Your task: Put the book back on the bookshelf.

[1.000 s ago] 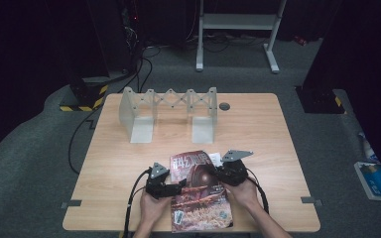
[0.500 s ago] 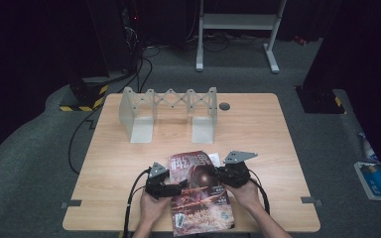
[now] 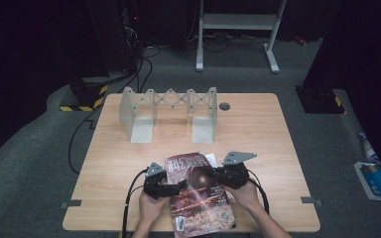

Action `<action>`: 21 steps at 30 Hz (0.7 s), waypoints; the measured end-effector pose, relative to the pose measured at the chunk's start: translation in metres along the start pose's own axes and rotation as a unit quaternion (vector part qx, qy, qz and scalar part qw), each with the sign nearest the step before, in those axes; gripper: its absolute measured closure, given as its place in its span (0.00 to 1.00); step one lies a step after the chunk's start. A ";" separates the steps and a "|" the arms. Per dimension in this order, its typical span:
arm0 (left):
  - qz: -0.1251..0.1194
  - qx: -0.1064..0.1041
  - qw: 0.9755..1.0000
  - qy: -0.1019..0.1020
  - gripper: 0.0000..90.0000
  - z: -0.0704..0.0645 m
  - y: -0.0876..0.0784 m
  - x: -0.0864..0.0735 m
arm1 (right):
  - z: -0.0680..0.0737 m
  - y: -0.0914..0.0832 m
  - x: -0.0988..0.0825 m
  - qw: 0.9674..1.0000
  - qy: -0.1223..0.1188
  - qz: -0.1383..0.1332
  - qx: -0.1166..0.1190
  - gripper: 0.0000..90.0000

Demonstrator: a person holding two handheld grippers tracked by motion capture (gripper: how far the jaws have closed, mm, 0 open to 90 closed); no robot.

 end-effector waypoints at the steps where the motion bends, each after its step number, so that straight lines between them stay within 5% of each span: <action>1: 0.000 0.001 1.000 0.001 0.19 0.000 -0.001 0.000 | -0.001 0.001 -0.001 1.000 0.001 0.001 -0.001 0.96; 17: -0.015 0.020 0.999 0.030 0.44 -0.002 -0.006 -0.002 | -0.013 0.011 -0.012 0.999 0.023 0.023 -0.012 0.95; 21: -0.013 0.024 1.000 0.015 0.51 -0.001 -0.005 -0.003 | -0.014 0.014 -0.015 0.999 0.025 0.026 -0.019 0.95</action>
Point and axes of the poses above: each handheld gripper's, and its own axes: y roughly forward along the jaws, x roughly out of its top, z roughly to its left, the point moved 1 cm from there along y, roughly forward along the jaws, and after that the axes turned 3 degrees about z, right-handed, at the moved point
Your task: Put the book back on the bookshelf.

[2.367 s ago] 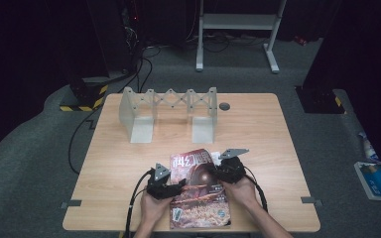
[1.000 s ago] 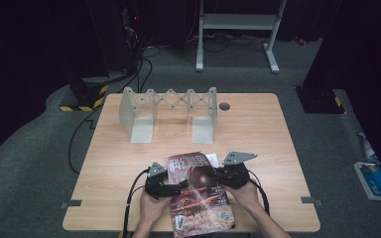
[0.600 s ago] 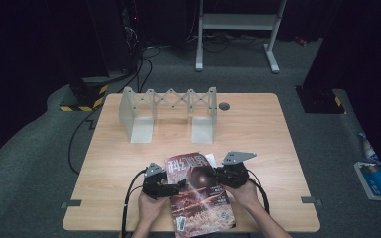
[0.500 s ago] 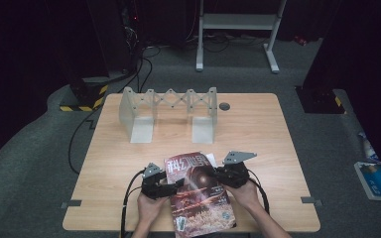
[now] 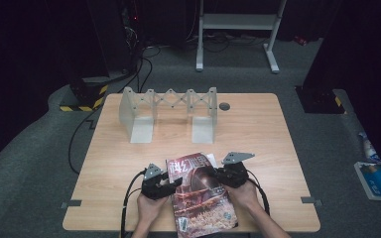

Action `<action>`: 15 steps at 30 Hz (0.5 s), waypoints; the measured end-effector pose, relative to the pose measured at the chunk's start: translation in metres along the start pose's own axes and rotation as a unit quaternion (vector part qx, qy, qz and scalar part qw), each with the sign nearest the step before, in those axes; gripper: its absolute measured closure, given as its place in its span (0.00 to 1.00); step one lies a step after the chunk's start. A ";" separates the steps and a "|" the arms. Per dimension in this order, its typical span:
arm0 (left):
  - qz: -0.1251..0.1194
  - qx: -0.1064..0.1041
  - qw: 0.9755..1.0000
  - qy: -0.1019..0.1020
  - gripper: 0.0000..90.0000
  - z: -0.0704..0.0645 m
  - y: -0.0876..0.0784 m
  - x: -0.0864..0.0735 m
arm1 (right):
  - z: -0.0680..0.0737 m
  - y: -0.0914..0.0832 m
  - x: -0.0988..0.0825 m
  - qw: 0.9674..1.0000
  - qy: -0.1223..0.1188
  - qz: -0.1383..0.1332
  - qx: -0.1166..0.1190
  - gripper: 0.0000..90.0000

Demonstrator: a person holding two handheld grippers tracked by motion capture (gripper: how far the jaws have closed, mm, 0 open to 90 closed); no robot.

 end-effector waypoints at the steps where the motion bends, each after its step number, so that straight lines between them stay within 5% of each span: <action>1: 0.001 0.001 1.000 -0.002 0.53 0.000 0.000 0.000 | 0.000 0.001 -0.001 1.000 -0.001 0.002 -0.003 0.95; 15: 0.007 -0.004 1.000 -0.005 0.63 0.000 0.001 0.000 | -0.007 0.005 -0.010 0.999 0.020 0.005 -0.027 0.81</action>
Point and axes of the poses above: each handheld gripper's, and its own axes: y roughly forward along the jaws, x roughly out of its top, z roughly to its left, the point moved 1 cm from there along y, roughly forward along the jaws, and after that the axes turned 3 degrees about z, right-handed, at the moved point
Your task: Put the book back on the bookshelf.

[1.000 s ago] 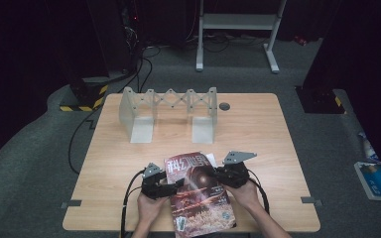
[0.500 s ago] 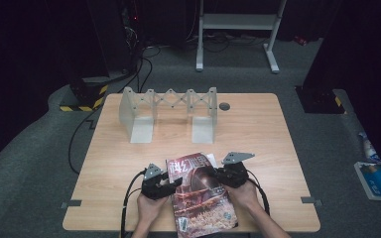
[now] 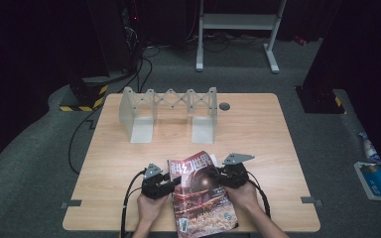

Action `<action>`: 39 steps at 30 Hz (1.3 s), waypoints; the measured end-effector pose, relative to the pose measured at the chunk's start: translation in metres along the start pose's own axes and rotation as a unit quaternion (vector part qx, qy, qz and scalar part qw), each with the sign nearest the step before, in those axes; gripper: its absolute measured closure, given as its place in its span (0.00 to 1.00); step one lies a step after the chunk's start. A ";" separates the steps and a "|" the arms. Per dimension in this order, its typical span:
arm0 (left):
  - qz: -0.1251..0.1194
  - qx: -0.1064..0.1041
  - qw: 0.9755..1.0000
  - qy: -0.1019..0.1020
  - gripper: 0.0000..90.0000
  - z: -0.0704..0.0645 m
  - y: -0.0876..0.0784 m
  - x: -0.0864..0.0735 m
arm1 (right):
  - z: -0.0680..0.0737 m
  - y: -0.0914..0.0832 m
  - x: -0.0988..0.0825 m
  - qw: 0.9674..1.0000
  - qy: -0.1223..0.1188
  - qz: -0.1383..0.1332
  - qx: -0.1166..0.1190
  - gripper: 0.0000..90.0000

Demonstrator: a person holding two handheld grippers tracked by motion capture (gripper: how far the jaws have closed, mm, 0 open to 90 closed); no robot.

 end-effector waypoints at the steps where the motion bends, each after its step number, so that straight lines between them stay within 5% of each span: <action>1: 0.000 -0.001 1.000 0.000 0.63 0.000 0.000 0.000 | -0.001 0.000 -0.001 1.000 0.003 0.001 -0.001 0.80; 8: 0.002 -0.001 1.000 0.000 0.63 0.000 0.001 0.000 | -0.012 -0.008 -0.009 0.999 0.028 -0.001 -0.030 0.72; 13: 0.002 -0.002 1.000 0.000 0.63 0.001 0.001 0.001 | -0.024 -0.023 -0.016 0.997 0.044 -0.015 -0.065 0.82; 18: 0.005 -0.004 1.000 -0.006 0.63 0.001 0.001 0.001 | -0.031 -0.020 -0.023 0.995 0.050 0.015 -0.089 0.94; 23: 0.009 -0.004 1.000 -0.008 0.62 0.002 0.002 0.002 | -0.028 -0.005 -0.023 0.994 0.040 0.042 -0.096 0.98; 39: 0.031 -0.020 0.999 -0.016 0.51 0.007 0.005 0.008 | -0.023 0.006 -0.015 0.994 0.022 0.047 -0.098 0.99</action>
Point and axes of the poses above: each handheld gripper's, and its own axes: y roughly forward along the jaws, x roughly out of its top, z roughly to its left, the point moved 1 cm from there along y, roughly forward along the jaws, and after that the axes turned 3 degrees about z, right-handed, at the moved point
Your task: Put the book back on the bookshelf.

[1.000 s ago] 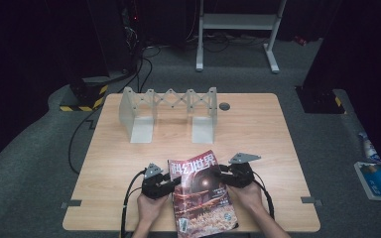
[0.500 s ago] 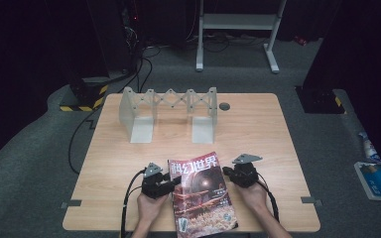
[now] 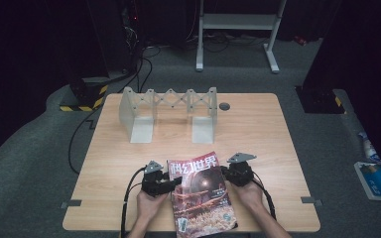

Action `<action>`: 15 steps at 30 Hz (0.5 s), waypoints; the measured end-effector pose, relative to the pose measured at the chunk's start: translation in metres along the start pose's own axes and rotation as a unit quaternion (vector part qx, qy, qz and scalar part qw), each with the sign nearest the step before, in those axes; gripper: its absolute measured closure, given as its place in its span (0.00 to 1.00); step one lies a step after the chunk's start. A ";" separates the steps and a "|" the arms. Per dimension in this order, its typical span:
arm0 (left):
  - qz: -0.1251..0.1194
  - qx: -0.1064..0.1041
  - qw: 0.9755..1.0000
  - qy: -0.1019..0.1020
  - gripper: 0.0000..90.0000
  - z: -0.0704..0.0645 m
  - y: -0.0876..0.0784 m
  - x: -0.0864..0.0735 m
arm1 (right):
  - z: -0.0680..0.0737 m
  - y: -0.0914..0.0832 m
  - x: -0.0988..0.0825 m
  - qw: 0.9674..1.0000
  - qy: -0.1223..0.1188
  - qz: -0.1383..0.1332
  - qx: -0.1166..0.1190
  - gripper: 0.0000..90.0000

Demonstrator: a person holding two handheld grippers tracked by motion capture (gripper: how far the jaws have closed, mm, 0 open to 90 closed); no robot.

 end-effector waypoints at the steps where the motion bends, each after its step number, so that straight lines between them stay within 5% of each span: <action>1: 0.000 0.000 1.000 0.000 0.50 0.000 0.000 0.000 | 0.000 0.000 0.000 1.000 -0.003 -0.001 0.000 0.99; 7: 0.021 0.000 1.000 0.004 0.44 -0.001 0.004 0.009 | 0.001 0.001 0.000 1.000 -0.009 -0.002 0.004 0.99; 15: 0.017 -0.006 1.000 -0.005 0.42 0.000 0.006 0.010 | 0.003 0.003 0.001 1.000 -0.017 -0.007 0.009 1.00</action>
Point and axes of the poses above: each handheld gripper's, and its own axes: y roughly forward along the jaws, x roughly out of its top, z roughly to its left, the point moved 1 cm from there along y, roughly forward along the jaws, and after that the axes turned 3 degrees about z, right-handed, at the moved point
